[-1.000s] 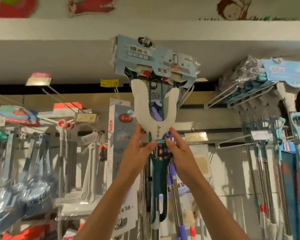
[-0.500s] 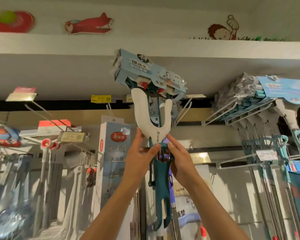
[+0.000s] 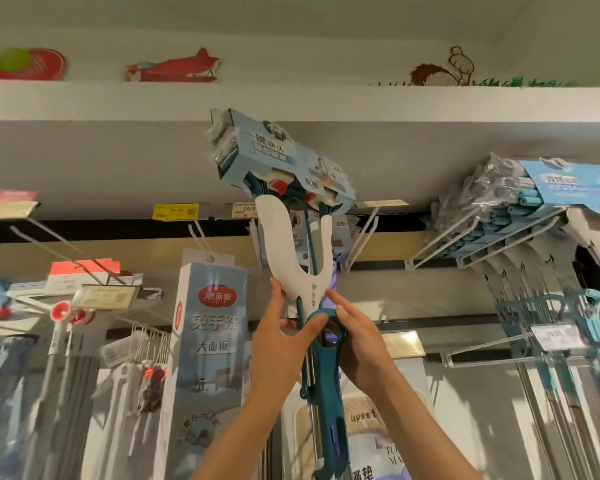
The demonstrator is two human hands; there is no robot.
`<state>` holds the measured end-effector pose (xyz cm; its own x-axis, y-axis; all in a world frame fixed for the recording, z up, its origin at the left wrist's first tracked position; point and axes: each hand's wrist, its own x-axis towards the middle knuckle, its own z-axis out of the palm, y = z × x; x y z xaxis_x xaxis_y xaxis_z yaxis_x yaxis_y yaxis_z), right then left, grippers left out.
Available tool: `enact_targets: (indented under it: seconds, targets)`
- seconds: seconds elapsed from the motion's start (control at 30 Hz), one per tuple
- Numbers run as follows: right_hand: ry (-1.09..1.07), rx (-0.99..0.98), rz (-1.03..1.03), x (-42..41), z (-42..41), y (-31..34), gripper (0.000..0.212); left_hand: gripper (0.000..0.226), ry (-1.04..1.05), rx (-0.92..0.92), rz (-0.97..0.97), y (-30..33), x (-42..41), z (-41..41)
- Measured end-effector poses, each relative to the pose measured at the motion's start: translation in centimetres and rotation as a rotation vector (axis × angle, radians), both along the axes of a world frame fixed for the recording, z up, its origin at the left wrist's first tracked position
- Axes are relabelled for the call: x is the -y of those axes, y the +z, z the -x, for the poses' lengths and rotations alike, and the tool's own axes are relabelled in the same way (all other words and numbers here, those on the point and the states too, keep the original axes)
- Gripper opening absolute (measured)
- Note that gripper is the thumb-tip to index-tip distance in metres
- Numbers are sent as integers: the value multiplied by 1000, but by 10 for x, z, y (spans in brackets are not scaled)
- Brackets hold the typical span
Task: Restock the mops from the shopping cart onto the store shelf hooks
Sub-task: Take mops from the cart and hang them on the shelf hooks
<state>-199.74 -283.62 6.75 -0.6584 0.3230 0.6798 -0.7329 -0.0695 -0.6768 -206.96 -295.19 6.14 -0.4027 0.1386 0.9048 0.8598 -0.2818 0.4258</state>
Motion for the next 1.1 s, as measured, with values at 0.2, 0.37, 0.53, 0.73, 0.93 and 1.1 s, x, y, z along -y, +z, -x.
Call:
enact_targets:
  seconds: [0.2, 0.37, 0.53, 0.73, 0.93, 1.1]
  targets:
    - [31, 14, 36, -19, 9, -8, 35, 103, 59, -4, -9, -10, -17, -1]
    - [59, 3, 75, -27, 12, -9, 36, 97, 94, -16, 30, -4, -26, -2]
    - [102, 2, 97, -30, 11, -7, 36, 105, 106, 0, 59, 0, -30, -2]
    - [146, 10, 89, -34, 6, -9, 34, 106, 170, -5, 77, -4, -34, -8]
    - [190, 30, 127, -41, -2, -3, 34, 92, 133, -22, 73, -1, -47, -9]
    - [200, 88, 112, -47, -9, 1, 33, 89, 77, -15, 45, -1, -50, -11]
